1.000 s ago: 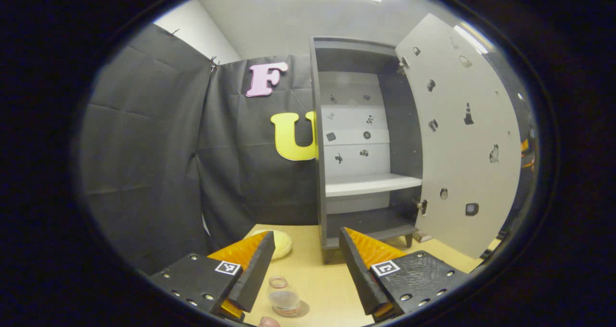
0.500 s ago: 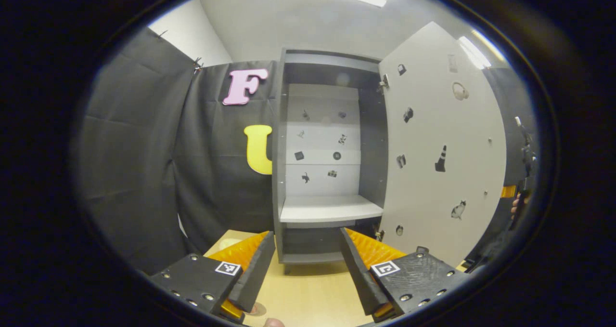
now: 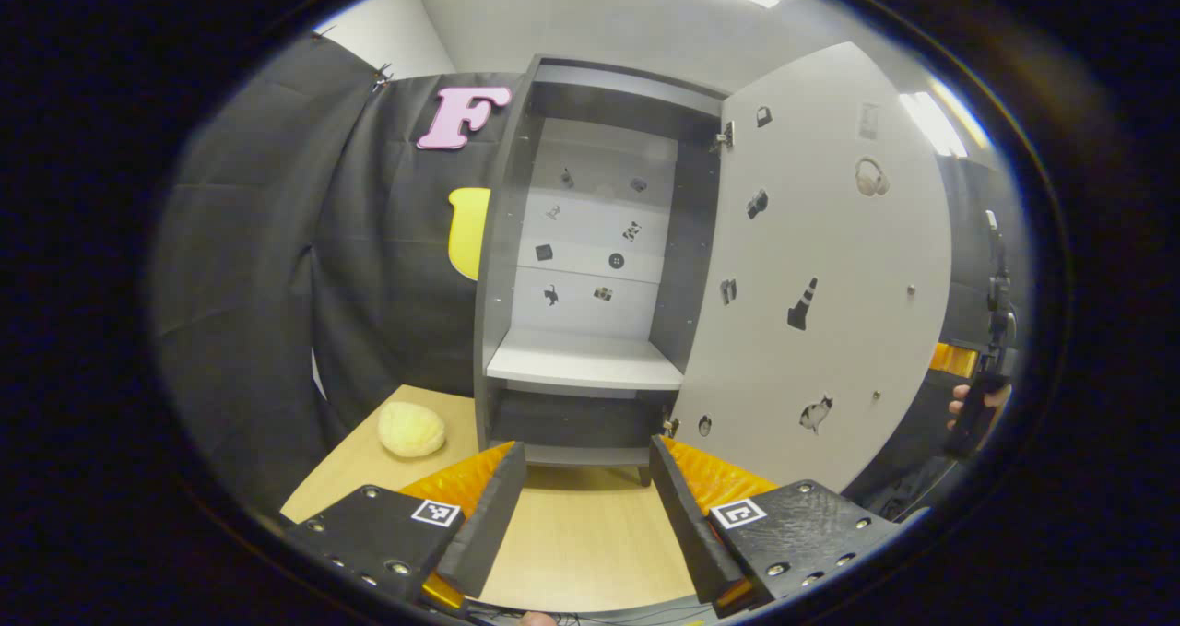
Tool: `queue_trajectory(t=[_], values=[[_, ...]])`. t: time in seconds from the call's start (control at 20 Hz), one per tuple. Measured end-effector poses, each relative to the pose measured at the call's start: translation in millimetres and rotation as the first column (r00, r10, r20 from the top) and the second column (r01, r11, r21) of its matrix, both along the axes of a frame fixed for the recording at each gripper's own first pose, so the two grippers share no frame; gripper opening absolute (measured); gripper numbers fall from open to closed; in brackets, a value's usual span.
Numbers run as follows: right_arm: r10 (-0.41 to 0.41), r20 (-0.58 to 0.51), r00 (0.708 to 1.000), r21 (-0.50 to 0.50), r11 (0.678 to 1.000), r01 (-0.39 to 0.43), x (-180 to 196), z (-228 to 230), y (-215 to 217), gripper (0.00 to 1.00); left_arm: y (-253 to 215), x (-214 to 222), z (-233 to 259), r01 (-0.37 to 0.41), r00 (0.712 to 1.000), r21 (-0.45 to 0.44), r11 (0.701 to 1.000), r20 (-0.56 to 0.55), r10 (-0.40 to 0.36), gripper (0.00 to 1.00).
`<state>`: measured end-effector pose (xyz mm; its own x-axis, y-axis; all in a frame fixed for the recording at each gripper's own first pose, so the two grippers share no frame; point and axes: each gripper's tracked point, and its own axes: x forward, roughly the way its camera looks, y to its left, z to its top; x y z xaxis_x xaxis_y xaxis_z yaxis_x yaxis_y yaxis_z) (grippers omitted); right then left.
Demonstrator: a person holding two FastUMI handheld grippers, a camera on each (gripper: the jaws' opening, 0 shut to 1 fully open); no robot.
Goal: Open the cabinet door with the right hand, grasp the bottle in the cabinet with the left hand and place it on the coaster, then close the cabinet door with the right hand.
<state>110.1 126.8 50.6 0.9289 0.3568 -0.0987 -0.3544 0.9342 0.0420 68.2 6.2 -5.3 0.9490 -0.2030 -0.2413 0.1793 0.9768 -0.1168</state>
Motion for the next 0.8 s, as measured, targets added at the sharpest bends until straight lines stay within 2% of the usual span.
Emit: queue_trajectory(t=[0.05, 0.1, 0.2, 0.25, 0.3, 0.35, 0.45, 0.6, 0.65, 0.8], values=[[-0.001, -0.001, 1.0, -0.009, 1.0, 0.001, 0, 0, 5, 0.93, 5, -1, 0, -0.01, 1.0, 0.003, 1.0, 0.003, 0.01, 0.8], [-0.007, 0.007, 1.0, -0.022, 1.0, 0.007, -2, 2, 3, 0.98, 12, -2, -2, -0.017, 1.0, 0.005, 1.0, 0.005, 0.017, 0.8], [-0.028, 0.018, 0.999, -0.044, 0.999, 0.029, -5, 7, 4, 0.97, 24, -1, -7, -0.024, 1.0, 0.004, 1.0, -0.003, 0.025, 0.8], [-0.046, 0.022, 0.999, -0.059, 0.997, 0.047, -7, 8, 4, 0.92, 32, 0, -10, -0.027, 1.0, 0.002, 1.0, -0.008, 0.027, 0.8], [-0.063, 0.021, 0.998, -0.072, 0.995, 0.065, -8, 7, 6, 0.91, 39, 1, -11, -0.027, 1.0, -0.003, 1.0, -0.011, 0.027, 0.83], [-0.079, 0.022, 0.997, -0.078, 0.994, 0.08, -11, 8, 8, 0.96, 47, 2, -11, -0.026, 1.0, -0.007, 1.0, -0.012, 0.026, 0.83], [-0.104, 0.019, 0.994, -0.072, 0.992, 0.105, -14, 7, 18, 0.97, 63, 4, -13, -0.022, 1.0, -0.01, 1.0, -0.01, 0.022, 0.8], [-0.093, 0.001, 0.996, -0.028, 0.995, 0.093, -21, 4, 43, 0.97, 90, 6, -13, -0.022, 1.0, 0.016, 1.0, -0.004, 0.023, 0.8], [-0.084, -0.004, 0.996, -0.019, 0.996, 0.084, -24, 4, 53, 0.97, 99, 6, -13, -0.027, 1.0, 0.026, 0.999, -0.004, 0.027, 0.83], [-0.063, 0.0, 0.998, -0.019, 0.998, 0.063, -32, 3, 83, 0.97, 123, 10, -11, -0.033, 0.999, 0.038, 0.999, 0.008, 0.033, 0.8]])
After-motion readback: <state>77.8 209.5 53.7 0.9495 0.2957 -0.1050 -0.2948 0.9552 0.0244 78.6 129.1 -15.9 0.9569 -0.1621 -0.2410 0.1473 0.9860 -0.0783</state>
